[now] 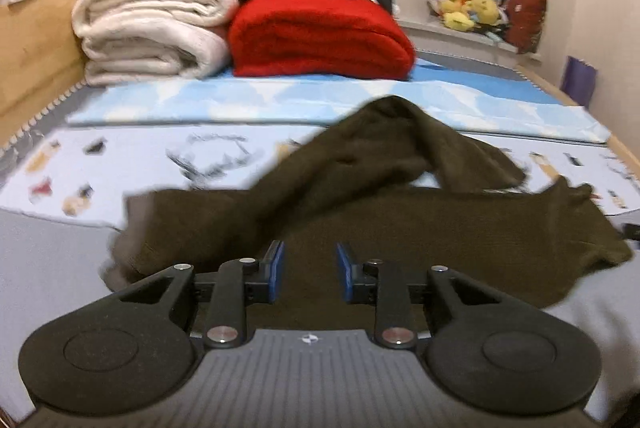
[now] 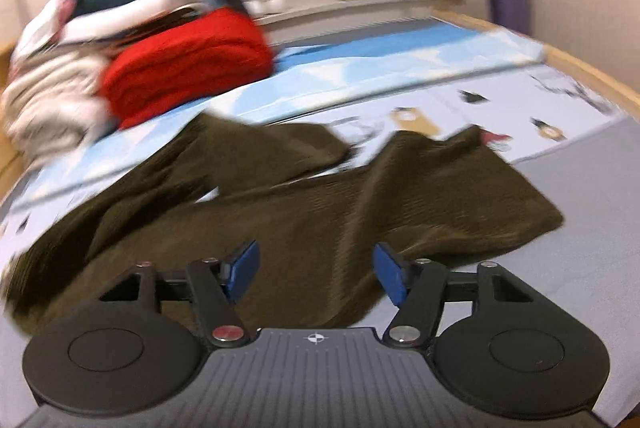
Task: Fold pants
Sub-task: 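Grasp the striped waistband with the left tool while the right tool grasps the leg hem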
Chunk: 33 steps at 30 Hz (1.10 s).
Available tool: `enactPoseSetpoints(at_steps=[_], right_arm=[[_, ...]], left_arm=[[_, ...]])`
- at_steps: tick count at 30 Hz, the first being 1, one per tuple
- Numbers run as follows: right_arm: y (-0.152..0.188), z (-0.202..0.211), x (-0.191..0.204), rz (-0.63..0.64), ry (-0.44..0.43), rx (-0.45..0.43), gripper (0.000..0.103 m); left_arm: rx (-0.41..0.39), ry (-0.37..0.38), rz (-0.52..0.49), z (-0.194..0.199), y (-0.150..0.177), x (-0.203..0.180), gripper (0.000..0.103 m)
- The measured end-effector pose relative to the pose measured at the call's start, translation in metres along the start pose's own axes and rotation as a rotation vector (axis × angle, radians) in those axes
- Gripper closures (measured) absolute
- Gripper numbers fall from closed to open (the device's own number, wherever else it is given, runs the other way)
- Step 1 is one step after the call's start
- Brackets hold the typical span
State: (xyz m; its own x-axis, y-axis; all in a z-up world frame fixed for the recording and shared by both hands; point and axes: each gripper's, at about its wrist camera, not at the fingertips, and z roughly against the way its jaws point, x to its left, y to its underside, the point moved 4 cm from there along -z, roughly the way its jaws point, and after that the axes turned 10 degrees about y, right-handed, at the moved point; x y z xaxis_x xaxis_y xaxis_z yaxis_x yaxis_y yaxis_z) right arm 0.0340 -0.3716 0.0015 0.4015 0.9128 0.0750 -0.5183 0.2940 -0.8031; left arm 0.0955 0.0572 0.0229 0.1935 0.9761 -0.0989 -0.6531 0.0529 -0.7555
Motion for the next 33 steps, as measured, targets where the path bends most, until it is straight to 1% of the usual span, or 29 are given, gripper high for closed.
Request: enactPoseSetpoints(at_steps=[2,3,4,5,6,7,8,9,10,11,12,15,16,17,18,20,21,23,24,25,26,27,28,29,30,31,33], right_arm=[[-0.007,-0.024,-0.030,-0.053,0.078,0.077,0.037],[-0.007,-0.037,-0.046,-0.109,0.089,0.116,0.034],[-0.002,-0.055,-0.062,-0.169,0.094,0.189,0.024],[0.007,-0.078,-0.076,-0.244,0.078,0.276,0.021],[0.014,-0.093,-0.089,-0.298,0.078,0.349,0.019],[0.023,-0.106,-0.096,-0.333,0.082,0.417,0.019],[0.034,-0.120,-0.098,-0.370,0.083,0.494,0.019],[0.037,-0.131,-0.098,-0.397,0.067,0.528,0.019],[0.037,-0.137,-0.099,-0.400,0.057,0.540,0.019],[0.036,-0.144,-0.097,-0.390,0.055,0.545,0.019],[0.034,-0.149,-0.096,-0.377,0.056,0.542,0.019],[0.029,-0.169,-0.088,-0.364,0.057,0.547,0.018],[0.027,-0.175,-0.091,-0.368,0.055,0.540,0.015],[0.026,-0.179,-0.088,-0.366,0.060,0.535,0.014],[0.025,-0.182,-0.086,-0.358,0.064,0.521,0.013],[0.021,-0.188,-0.079,-0.323,0.075,0.502,0.013],[0.020,-0.191,-0.077,-0.306,0.080,0.493,0.013],[0.018,-0.192,-0.073,-0.272,0.092,0.479,0.019],[0.017,-0.193,-0.072,-0.255,0.101,0.474,0.028],[0.015,-0.194,-0.073,-0.237,0.116,0.467,0.048],[0.013,-0.194,-0.076,-0.226,0.136,0.455,0.062],[0.010,-0.194,-0.081,-0.237,0.142,0.442,0.081],[0.008,-0.192,-0.087,-0.264,0.137,0.433,0.085],[0.005,-0.190,-0.095,-0.293,0.137,0.424,0.087],[0.001,-0.187,-0.101,-0.305,0.145,0.412,0.090],[-0.002,-0.184,-0.106,-0.309,0.151,0.401,0.091],[-0.009,-0.176,-0.115,-0.331,0.133,0.385,0.093]], left_arm=[[0.019,-0.057,0.048,-0.016,0.002,0.035,0.072],[0.060,-0.091,0.140,-0.028,0.010,0.057,0.072],[0.100,-0.088,0.255,-0.037,0.016,0.075,0.072],[0.135,-0.059,0.382,-0.046,0.023,0.094,0.072],[0.148,-0.047,0.474,-0.054,0.028,0.109,0.071],[0.153,-0.048,0.529,-0.060,0.031,0.118,0.070],[0.192,-0.077,0.571,-0.070,0.036,0.128,0.069],[0.221,-0.099,0.602,-0.077,0.039,0.136,0.065],[0.254,-0.105,0.644,-0.083,0.045,0.145,0.061],[0.272,-0.101,0.689,-0.088,0.049,0.153,0.051],[0.270,-0.121,0.700,-0.087,0.050,0.158,0.041],[0.322,-0.140,0.731,-0.102,0.055,0.162,0.028],[0.319,-0.139,0.729,-0.108,0.055,0.163,0.027],[0.336,-0.141,0.733,-0.113,0.056,0.164,0.026],[0.341,-0.147,0.729,-0.115,0.056,0.164,0.021],[0.336,-0.159,0.705,-0.117,0.056,0.162,0.017],[0.334,-0.160,0.690,-0.121,0.054,0.160,0.016],[0.336,-0.184,0.639,-0.125,0.052,0.155,0.016],[0.335,-0.188,0.616,-0.130,0.049,0.153,0.018],[0.337,-0.201,0.587,-0.131,0.047,0.150,0.022],[0.339,-0.216,0.549,-0.130,0.045,0.147,0.036],[0.331,-0.211,0.532,-0.131,0.042,0.146,0.050],[0.326,-0.200,0.530,-0.130,0.040,0.145,0.059],[0.321,-0.190,0.536,-0.129,0.037,0.145,0.071],[0.317,-0.185,0.539,-0.126,0.036,0.144,0.077],[0.315,-0.181,0.538,-0.124,0.033,0.142,0.079],[0.304,-0.160,0.537,-0.114,0.029,0.138,0.083]])
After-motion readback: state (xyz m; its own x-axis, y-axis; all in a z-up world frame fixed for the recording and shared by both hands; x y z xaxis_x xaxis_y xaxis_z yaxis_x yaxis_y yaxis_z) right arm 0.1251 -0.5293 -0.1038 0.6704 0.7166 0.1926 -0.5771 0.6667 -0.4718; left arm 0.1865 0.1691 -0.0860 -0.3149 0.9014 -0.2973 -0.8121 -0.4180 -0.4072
